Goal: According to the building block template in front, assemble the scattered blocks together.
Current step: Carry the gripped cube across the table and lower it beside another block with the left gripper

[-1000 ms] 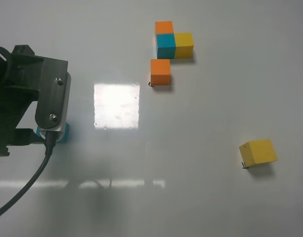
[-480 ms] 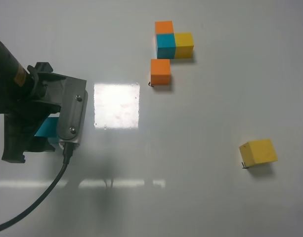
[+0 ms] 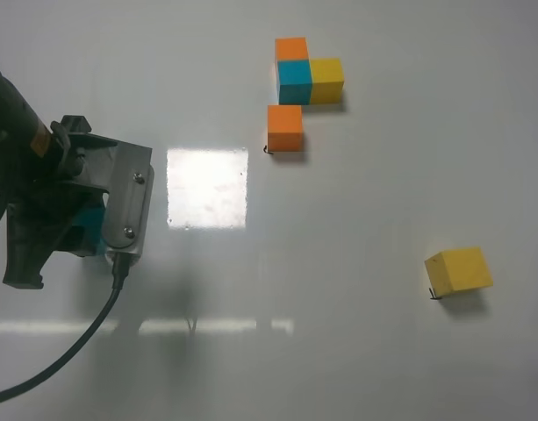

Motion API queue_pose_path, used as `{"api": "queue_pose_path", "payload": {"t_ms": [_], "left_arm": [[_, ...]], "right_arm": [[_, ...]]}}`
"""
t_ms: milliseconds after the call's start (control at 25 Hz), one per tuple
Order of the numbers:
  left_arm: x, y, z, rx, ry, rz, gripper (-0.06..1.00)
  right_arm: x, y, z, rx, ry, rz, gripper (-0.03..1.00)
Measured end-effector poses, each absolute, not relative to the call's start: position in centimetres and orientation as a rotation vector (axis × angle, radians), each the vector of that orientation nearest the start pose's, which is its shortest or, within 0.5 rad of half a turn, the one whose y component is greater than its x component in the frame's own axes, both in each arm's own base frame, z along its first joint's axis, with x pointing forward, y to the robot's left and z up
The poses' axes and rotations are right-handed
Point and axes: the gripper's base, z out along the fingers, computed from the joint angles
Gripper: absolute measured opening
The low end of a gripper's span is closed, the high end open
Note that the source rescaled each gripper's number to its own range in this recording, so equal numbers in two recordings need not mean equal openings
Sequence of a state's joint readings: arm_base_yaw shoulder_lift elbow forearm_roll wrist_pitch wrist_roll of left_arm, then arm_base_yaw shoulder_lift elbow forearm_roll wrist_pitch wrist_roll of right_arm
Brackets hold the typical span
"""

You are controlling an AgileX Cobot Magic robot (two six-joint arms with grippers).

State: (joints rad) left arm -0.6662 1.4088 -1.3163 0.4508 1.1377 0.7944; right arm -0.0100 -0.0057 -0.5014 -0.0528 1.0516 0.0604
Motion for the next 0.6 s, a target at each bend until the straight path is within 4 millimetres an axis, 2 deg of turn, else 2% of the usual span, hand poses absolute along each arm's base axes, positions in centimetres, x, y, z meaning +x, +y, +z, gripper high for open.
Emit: {"api": "queue_pose_path", "payload": {"t_ms": [240,360,480,600], "left_arm": [[24.5,-14.3,35.7,1.889,1.904,0.693,0.11],[24.3,-14.6,36.9,1.884,1.905,0.680,0.11],[23.4,-16.2,39.3,1.875,1.805,0.645,0.11],[22.2,-18.7,41.4,1.829,1.721,0.585,0.11]], "right_arm": [[-0.6,-0.4,27.8,0.074,2.026,-0.031,0.22],[-0.6,-0.4,27.8,0.074,2.026,-0.031,0.22],[-0.6,-0.4,27.8,0.074,2.026,-0.031,0.22],[-0.6,-0.4,27.8,0.074,2.026,-0.031,0.19]]}}
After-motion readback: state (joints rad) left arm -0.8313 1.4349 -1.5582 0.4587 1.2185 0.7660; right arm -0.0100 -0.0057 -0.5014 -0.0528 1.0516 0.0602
